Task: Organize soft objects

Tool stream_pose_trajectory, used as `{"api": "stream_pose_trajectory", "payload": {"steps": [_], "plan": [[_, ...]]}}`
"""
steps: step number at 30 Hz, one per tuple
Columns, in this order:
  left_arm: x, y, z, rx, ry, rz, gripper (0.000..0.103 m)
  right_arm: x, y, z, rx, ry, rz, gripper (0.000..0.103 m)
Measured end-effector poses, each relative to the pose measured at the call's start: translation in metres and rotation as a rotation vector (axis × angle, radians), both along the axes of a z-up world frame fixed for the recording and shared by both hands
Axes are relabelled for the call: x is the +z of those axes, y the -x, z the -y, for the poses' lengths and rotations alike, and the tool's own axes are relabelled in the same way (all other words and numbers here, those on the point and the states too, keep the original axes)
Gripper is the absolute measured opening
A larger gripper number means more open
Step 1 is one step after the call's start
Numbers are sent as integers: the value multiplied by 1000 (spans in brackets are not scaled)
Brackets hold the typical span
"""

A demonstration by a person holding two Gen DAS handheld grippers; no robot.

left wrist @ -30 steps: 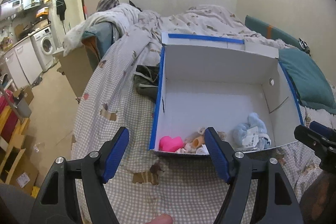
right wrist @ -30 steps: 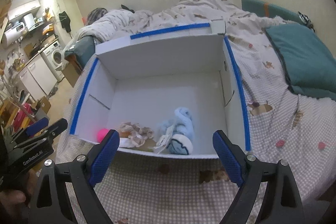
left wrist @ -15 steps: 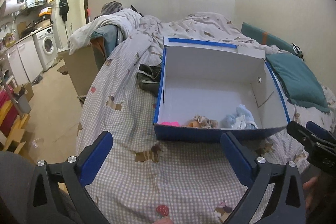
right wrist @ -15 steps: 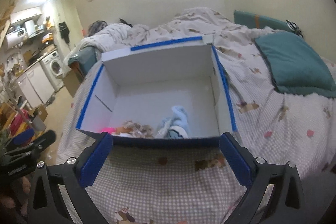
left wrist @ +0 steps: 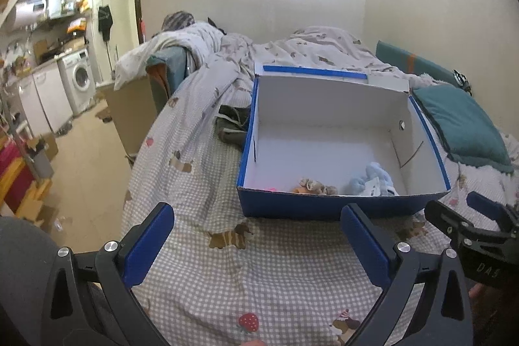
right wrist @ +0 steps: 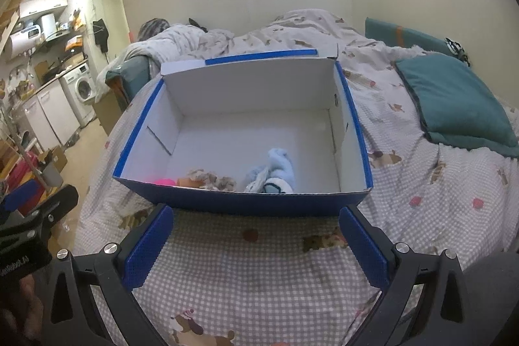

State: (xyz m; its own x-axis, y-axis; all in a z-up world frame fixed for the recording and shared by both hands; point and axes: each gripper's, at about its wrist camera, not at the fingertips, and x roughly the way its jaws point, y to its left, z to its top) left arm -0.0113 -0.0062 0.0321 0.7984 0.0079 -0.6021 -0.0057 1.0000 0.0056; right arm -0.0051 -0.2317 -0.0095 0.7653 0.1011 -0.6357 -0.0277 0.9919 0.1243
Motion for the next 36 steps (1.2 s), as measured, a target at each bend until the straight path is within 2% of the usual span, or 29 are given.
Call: {"api": "stream_pose_trajectory", "payload": {"steps": [13,36], "plan": [[-8,-7,2,-10,16,-33,102,2,0,-8,-1,43,27,103],[-9,-9,3,-15,10,-39,102,2,-2,-3,-12,29,15,103]]}}
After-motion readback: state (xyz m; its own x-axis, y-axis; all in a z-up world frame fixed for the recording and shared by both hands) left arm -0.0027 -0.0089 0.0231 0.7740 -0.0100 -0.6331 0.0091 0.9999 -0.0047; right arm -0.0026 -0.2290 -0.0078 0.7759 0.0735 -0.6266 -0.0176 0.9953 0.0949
